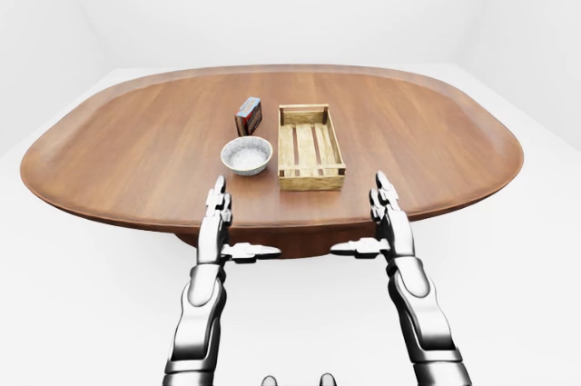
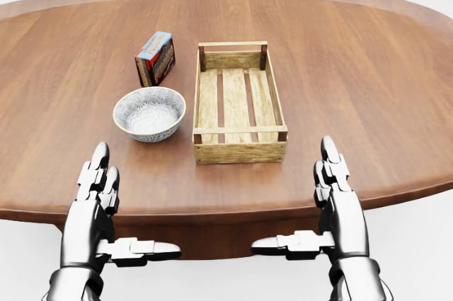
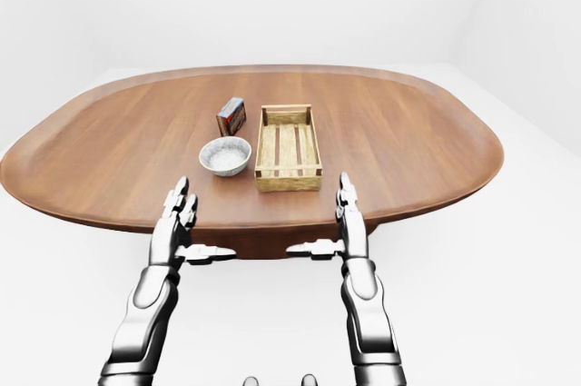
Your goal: Pick up the bowl on the left and put it in the tray.
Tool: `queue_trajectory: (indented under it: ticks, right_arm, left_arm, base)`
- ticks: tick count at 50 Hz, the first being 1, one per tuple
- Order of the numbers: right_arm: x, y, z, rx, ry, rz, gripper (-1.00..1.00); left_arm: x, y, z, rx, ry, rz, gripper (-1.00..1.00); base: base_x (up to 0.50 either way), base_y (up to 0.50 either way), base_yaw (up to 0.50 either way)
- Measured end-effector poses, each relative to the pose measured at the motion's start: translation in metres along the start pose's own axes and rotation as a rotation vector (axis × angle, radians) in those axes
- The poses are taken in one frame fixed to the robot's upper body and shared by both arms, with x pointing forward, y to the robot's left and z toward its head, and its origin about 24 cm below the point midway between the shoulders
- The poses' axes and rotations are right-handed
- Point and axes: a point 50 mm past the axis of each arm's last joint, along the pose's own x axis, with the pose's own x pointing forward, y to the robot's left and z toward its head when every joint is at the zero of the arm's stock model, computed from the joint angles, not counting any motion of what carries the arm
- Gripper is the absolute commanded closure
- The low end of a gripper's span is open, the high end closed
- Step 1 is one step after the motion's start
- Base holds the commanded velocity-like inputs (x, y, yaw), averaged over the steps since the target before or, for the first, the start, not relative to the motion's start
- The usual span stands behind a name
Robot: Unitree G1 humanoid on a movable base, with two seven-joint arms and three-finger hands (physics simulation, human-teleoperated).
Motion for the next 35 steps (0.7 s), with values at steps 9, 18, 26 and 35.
queue_trajectory:
  ticks: [9,18,26,35]
  right_arm:
    - [0.000,-0.006,0.008,-0.021,0.001,-0.033,-1.00]
    - [-0.003,-0.008,0.030,-0.030,-0.092,-0.051,-1.00]
    - [-0.008,-0.012,0.052,-0.028,-0.189,-0.064,-1.00]
    - [-0.014,-0.016,0.072,-0.028,-0.277,-0.076,-1.00]
  left_arm:
    - [0.001,0.006,0.000,-0.032,-0.001,0.000,-1.00]
    - [0.001,0.014,0.011,-0.083,-0.031,0.017,-1.00]
    - [0.003,0.033,0.036,-0.144,-0.106,0.068,-1.00]
    - [0.004,0.061,0.071,-0.207,-0.252,0.144,-1.00]
  base:
    - [0.00,0.00,0.00]
    - [0.00,0.00,0.00]
    - [0.00,0.00,0.00]
    - [0.00,0.00,0.00]
